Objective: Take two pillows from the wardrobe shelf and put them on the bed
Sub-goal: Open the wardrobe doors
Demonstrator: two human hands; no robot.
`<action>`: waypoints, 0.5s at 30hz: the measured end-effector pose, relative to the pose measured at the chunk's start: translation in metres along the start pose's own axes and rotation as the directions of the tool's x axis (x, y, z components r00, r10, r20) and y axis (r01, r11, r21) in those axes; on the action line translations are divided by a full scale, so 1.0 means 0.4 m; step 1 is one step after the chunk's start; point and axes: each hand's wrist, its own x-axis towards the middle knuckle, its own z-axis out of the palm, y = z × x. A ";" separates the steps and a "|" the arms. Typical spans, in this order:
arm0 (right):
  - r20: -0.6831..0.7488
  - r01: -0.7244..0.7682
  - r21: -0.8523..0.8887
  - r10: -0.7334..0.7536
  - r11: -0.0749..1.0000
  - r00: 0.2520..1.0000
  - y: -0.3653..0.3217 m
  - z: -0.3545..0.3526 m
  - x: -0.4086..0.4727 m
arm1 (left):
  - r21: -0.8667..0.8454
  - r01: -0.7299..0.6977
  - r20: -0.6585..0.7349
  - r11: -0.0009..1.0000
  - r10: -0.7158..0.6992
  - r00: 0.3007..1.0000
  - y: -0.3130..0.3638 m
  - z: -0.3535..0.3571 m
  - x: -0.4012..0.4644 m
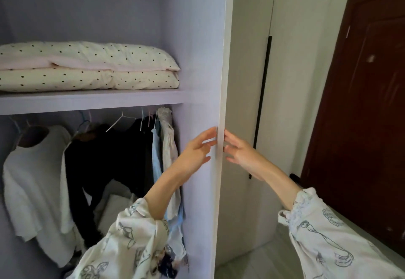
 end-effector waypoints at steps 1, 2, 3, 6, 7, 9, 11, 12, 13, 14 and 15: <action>-0.013 -0.009 -0.001 0.009 1.000 1.000 0.002 -0.014 -0.006 | 0.011 0.002 0.021 1.000 -0.002 1.000 0.001 0.014 0.007; -0.026 -0.023 0.009 0.023 1.000 0.999 0.006 -0.027 -0.014 | 0.031 0.002 0.044 1.000 -0.004 0.999 0.000 0.026 0.013; -0.036 -0.031 0.023 0.032 0.999 0.999 0.012 -0.038 -0.022 | 0.062 0.003 0.065 0.998 -0.007 0.998 -0.001 0.035 0.018; -0.054 -0.024 0.004 0.025 1.000 0.998 0.033 -0.062 -0.048 | 0.122 -0.007 0.093 0.993 -0.005 0.996 0.000 0.062 0.029; -0.069 -0.029 -0.016 0.028 0.999 0.997 0.038 -0.067 -0.053 | 0.122 -0.008 0.093 0.993 -0.004 0.996 0.000 0.069 0.033; -0.115 -0.039 -0.044 0.034 0.998 0.993 0.046 -0.073 -0.055 | 0.134 -0.008 0.086 0.991 -0.004 0.996 -0.004 0.077 0.039; -0.196 -0.036 -0.107 0.014 0.994 0.981 0.050 -0.075 -0.046 | 0.178 -0.005 0.079 0.984 -0.010 0.997 -0.015 0.071 0.043; -0.239 -0.038 -0.133 0.005 0.990 0.971 0.050 -0.073 -0.040 | 0.199 0.000 0.073 0.980 -0.015 0.997 -0.021 0.062 0.042; -0.267 -0.039 -0.134 0.002 0.990 0.964 0.048 -0.067 -0.034 | 0.212 0.004 0.059 0.977 -0.017 0.998 -0.027 0.047 0.040; -0.274 -0.036 -0.117 0.002 0.993 0.962 0.046 -0.056 -0.025 | 0.217 0.006 0.039 0.976 -0.015 0.999 -0.033 0.028 0.037; -0.265 -0.033 -0.097 0.006 0.995 0.964 0.045 -0.041 -0.015 | 0.222 0.007 0.015 0.975 -0.010 1.000 -0.037 0.006 0.033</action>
